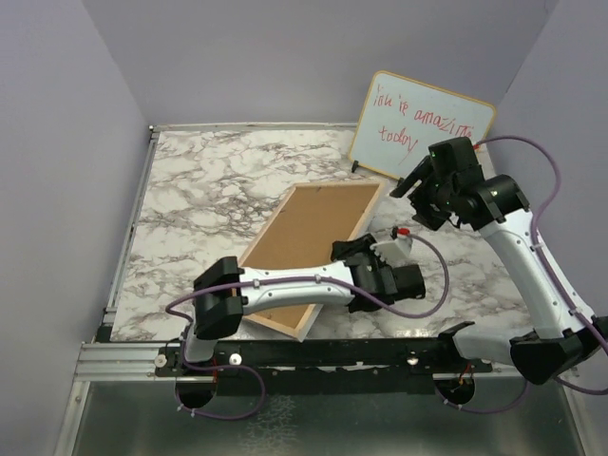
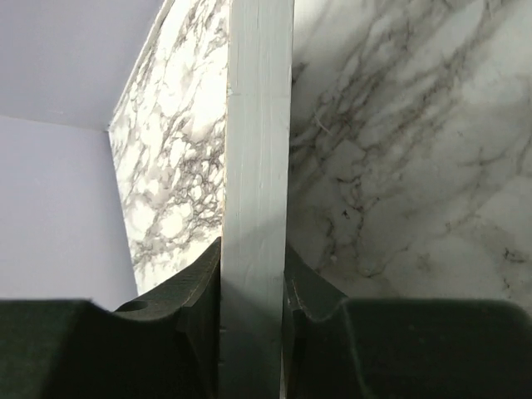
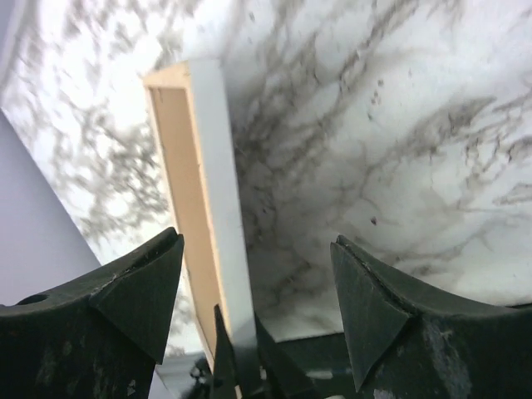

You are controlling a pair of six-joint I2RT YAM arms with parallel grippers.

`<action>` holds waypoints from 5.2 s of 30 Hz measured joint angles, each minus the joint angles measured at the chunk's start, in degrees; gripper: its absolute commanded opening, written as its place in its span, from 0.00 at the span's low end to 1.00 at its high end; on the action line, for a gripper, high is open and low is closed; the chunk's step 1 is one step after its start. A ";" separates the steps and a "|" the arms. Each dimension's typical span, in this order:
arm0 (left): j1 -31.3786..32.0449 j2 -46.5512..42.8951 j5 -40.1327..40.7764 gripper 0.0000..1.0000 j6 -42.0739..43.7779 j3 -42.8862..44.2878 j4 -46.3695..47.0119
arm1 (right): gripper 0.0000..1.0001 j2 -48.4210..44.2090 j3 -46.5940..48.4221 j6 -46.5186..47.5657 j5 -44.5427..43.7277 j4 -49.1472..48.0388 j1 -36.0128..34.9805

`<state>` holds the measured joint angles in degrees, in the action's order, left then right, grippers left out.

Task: Put the photo into the frame
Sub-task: Turn over the photo frame at the center of the board, then adjust the photo frame at the center of the board.

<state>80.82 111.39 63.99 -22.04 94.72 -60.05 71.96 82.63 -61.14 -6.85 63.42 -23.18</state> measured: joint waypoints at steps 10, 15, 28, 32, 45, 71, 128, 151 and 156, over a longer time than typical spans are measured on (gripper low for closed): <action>-11.65 -7.19 -12.76 0.11 6.43 14.32 -2.19 | 0.75 -5.90 3.43 -3.32 -11.54 -1.68 0.07; -18.23 -9.14 -21.70 0.11 6.34 20.11 -2.64 | 0.75 -6.99 1.64 -3.56 -12.15 -2.56 0.07; -42.91 -23.19 -49.77 0.14 -2.82 7.30 8.04 | 0.73 -7.50 -14.03 -4.20 -5.57 -8.96 0.07; -50.99 -28.00 -57.16 0.14 -6.10 -0.04 12.41 | 0.74 -5.16 -19.12 -2.19 0.96 -14.38 0.07; -70.12 -38.14 -81.07 0.19 -14.14 -25.77 32.87 | 0.78 8.26 -27.89 5.92 21.16 -34.80 0.07; -78.71 -31.32 -102.29 0.28 -16.55 -45.94 56.85 | 0.78 25.99 -28.70 13.55 24.98 -50.21 0.07; -80.00 -23.04 -81.88 0.45 -4.46 -47.93 40.83 | 0.57 31.28 -22.14 22.16 29.44 -47.43 1.27; -79.56 -39.34 -85.09 0.80 -12.68 -58.60 34.34 | 0.67 40.81 -6.97 23.47 25.33 -54.75 1.36; -79.56 -38.12 -77.29 0.87 -10.58 -50.07 30.93 | 0.74 30.67 -8.26 21.62 14.16 -50.27 1.11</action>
<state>1.26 73.28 -13.30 -32.62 44.64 -29.12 102.63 74.37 -39.53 7.31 13.15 -22.06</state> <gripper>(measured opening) 0.833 0.709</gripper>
